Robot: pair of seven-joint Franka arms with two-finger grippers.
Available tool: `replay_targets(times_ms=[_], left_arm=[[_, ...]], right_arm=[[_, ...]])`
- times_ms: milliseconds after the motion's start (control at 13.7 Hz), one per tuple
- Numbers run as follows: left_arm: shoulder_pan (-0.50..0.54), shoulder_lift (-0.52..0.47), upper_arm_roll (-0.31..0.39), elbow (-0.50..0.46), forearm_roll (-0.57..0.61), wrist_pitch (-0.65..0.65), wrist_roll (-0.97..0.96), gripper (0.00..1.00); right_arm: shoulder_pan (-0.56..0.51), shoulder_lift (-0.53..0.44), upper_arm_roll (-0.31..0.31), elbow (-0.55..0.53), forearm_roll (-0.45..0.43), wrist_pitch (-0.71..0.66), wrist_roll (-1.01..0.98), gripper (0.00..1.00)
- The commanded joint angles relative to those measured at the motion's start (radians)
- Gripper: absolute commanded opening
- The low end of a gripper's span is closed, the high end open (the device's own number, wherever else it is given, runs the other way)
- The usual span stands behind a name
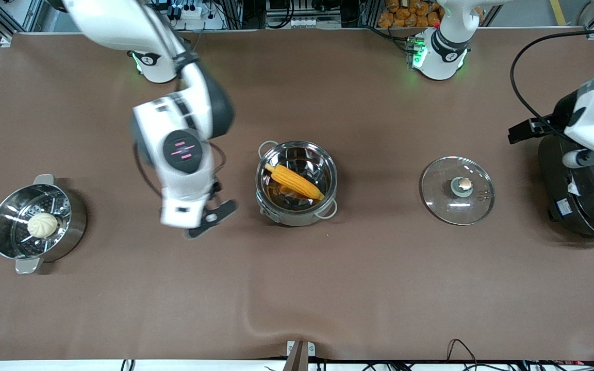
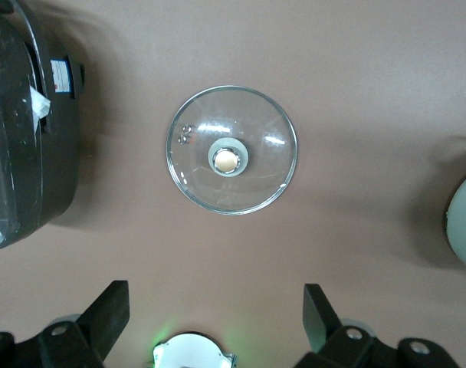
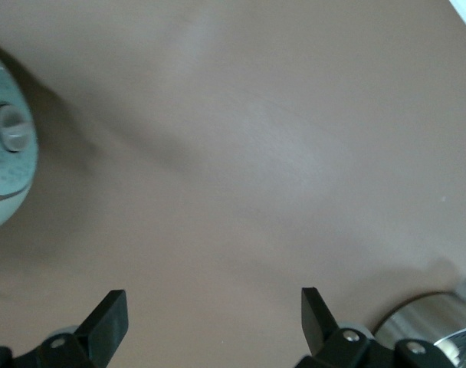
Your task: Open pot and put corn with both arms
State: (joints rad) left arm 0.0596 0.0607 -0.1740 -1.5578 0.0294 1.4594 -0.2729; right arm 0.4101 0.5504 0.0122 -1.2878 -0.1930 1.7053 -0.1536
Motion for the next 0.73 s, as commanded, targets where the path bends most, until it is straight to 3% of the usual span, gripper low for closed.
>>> replay_targets(times_ms=[0, 364, 656], left_arm=[[0.002, -0.028, -0.032, 0.013, 0.024, 0.054, 0.012, 1.0], [0.003, -0.05, -0.021, 0.004, -0.037, 0.177, 0.015, 1.0], [-0.009, -0.101, 0.036, -0.061, -0.032, 0.18, 0.105, 1.0]], right_arm=[[-0.175, -0.147, 0.023, -0.117, 0.122, -0.016, -0.065, 1.0], [-0.35, -0.393, 0.022, -0.298, 0.133, -0.041, -0.066, 1.0], [-0.396, -0.509, 0.022, -0.303, 0.136, -0.168, 0.142, 1.0]])
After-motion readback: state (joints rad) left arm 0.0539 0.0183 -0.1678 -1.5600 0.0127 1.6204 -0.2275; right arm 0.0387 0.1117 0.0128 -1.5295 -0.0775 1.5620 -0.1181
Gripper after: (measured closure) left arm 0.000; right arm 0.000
